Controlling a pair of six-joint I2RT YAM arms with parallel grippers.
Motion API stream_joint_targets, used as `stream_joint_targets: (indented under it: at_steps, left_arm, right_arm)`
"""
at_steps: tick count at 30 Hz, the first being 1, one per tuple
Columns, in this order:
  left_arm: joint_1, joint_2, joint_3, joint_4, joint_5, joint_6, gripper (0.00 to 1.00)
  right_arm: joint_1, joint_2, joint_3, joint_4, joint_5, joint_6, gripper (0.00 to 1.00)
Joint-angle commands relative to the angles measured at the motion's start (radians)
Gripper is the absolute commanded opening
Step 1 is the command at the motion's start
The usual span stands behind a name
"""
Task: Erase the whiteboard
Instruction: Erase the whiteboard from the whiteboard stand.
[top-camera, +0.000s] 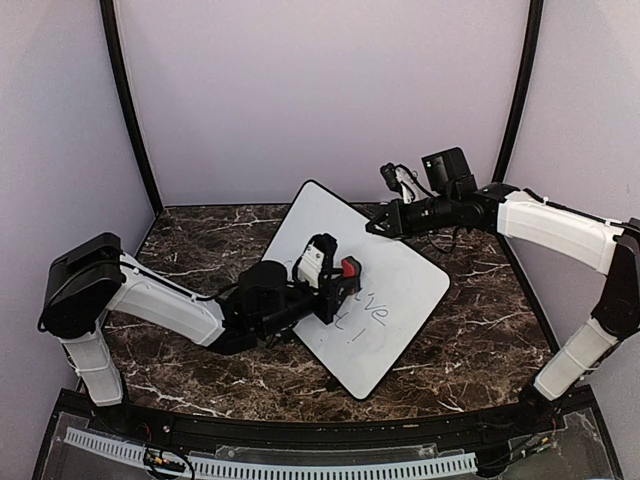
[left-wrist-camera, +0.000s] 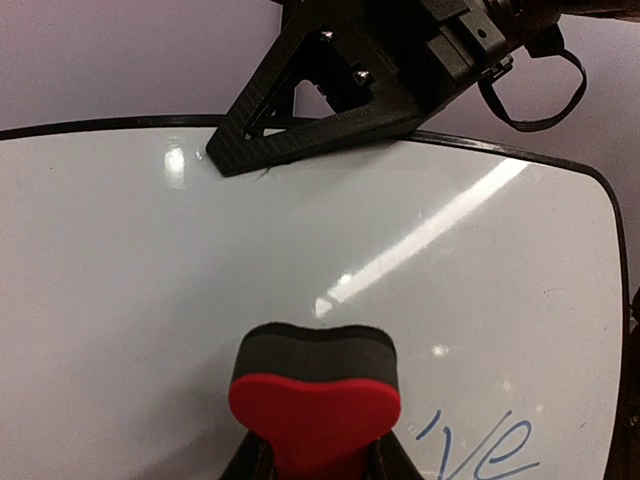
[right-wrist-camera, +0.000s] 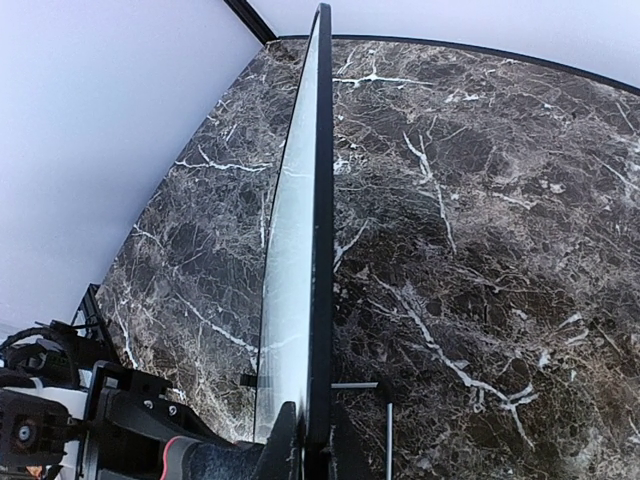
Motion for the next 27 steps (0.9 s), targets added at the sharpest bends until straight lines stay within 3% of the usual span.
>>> stream_joint_targets:
  at_steps: [1,7,19,27]
  left_arm:
    - [0.001,0.069,0.083,-0.158,0.003,0.04,0.0]
    - [0.002,0.059,0.076,-0.157,-0.007,0.039,0.0]
    - [-0.001,0.001,-0.113,-0.145,0.028,-0.02,0.0]
    - [-0.007,0.022,-0.022,-0.15,0.033,0.0,0.0]
  right_arm:
    - [0.073,0.054,-0.042,0.046,-0.051,-0.166,0.0]
    - [0.074,0.057,-0.042,0.046,-0.051,-0.165,0.0]
    - [0.074,0.057,-0.042,0.046,-0.052,-0.165,0.0]
    - [0.074,0.058,-0.042,0.045,-0.051,-0.166,0.0]
